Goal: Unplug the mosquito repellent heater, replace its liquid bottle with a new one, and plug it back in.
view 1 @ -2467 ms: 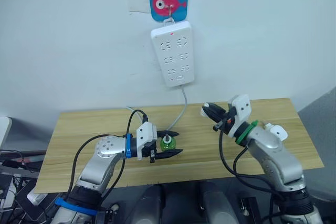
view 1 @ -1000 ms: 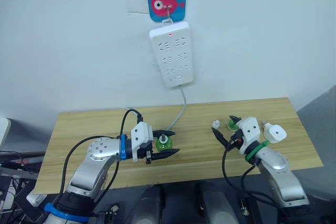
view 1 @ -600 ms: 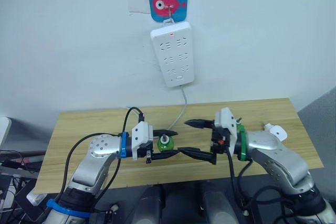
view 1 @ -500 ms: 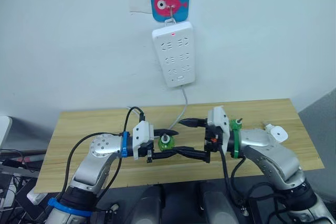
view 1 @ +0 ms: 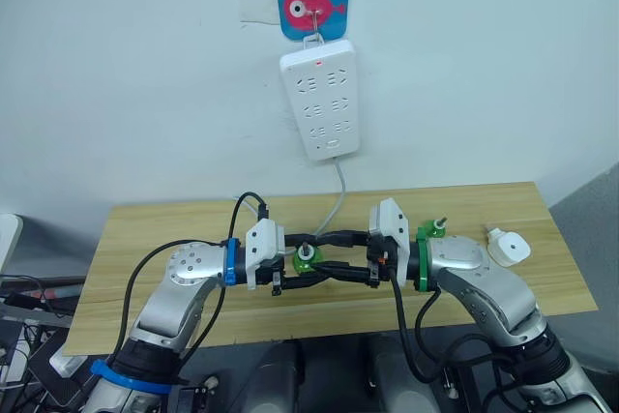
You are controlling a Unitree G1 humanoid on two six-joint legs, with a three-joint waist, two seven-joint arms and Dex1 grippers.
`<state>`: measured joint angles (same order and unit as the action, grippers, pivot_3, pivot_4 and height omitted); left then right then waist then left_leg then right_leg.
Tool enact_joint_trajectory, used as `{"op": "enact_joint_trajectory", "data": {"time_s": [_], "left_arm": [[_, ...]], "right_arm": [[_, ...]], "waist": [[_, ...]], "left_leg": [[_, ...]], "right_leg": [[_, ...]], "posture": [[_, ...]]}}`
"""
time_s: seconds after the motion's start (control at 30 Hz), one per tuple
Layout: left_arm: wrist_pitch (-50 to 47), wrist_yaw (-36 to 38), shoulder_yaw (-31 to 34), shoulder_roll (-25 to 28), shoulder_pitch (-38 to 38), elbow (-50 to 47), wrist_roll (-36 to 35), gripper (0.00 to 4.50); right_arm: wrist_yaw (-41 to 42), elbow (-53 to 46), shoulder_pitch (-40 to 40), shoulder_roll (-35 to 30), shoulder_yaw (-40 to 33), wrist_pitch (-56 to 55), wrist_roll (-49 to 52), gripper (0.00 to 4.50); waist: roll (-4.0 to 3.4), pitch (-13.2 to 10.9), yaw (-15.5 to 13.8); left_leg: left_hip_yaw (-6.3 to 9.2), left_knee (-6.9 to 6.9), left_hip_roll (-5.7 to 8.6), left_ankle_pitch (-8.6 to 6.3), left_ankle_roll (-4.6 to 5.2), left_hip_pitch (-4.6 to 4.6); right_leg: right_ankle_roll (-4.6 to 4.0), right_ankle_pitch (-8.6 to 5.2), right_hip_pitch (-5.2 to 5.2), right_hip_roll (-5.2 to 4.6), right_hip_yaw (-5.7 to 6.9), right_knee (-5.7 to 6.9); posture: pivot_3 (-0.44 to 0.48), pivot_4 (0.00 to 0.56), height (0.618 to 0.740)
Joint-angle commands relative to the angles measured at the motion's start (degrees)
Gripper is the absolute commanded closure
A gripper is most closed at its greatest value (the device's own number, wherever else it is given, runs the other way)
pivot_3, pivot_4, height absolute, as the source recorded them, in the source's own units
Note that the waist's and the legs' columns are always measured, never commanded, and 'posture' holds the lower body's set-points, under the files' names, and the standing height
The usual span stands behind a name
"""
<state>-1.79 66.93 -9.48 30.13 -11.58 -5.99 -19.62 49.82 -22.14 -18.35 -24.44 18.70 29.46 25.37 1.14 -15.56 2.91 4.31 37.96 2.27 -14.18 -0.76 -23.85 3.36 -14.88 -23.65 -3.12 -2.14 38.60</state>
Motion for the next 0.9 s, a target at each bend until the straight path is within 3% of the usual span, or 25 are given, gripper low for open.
{"op": "enact_joint_trajectory", "data": {"time_s": [0.03,0.53,0.63,0.73,0.9], "left_arm": [[0.7,0.1,-0.5,-0.5,-0.7,-0.7,-0.3,2.22],[0.1,0.2,-0.8,-0.8,-0.9,-1.6,-0.6,2.22],[0.0,0.2,-0.8,-0.8,-0.9,-1.6,-0.5,2.22],[0.0,0.3,-0.8,-0.9,-0.9,-1.6,-0.4,2.22],[-0.2,0.2,-0.7,-1.1,-1.3,-1.4,-0.4,2.22]], "right_arm": [[0.2,-1.1,-0.7,0.3,1.1,-1.6,-1.5,2.01],[-0.3,1.5,-1.7,2.9,2.8,-3.1,-5.0,2.01],[0.1,2.0,-1.6,2.8,2.9,-3.7,-5.5,2.64],[0.3,2.3,-1.6,2.9,3.2,-4.3,-6.0,3.66],[0.7,3.1,-1.6,3.1,3.3,-5.2,-6.6,3.67]], "waist": [[0.00,0.0,0.0],[0.00,0.0,0.0],[0.00,0.0,0.0],[0.00,0.0,0.0],[0.00,0.0,0.1]], "left_leg": [[0.00,0.00,0.00,0.00,0.00,0.00],[0.00,0.00,0.00,0.00,0.00,0.00],[0.00,0.00,0.00,0.00,0.00,0.00],[0.00,0.00,0.00,0.00,0.00,0.00],[0.00,0.00,0.00,0.00,0.00,0.00]], "right_leg": [[0.00,0.00,0.00,0.00,0.00,0.00],[0.00,0.00,-0.01,0.00,0.00,0.00],[0.00,0.00,-0.01,0.00,0.00,0.00],[0.00,0.00,-0.01,0.00,0.01,0.00],[0.00,0.00,-0.02,0.00,0.00,0.01]], "posture": [[-0.028,0.264,0.740],[-0.026,0.270,0.740],[-0.026,0.270,0.740],[-0.027,0.271,0.740],[-0.025,0.271,0.740]]}}
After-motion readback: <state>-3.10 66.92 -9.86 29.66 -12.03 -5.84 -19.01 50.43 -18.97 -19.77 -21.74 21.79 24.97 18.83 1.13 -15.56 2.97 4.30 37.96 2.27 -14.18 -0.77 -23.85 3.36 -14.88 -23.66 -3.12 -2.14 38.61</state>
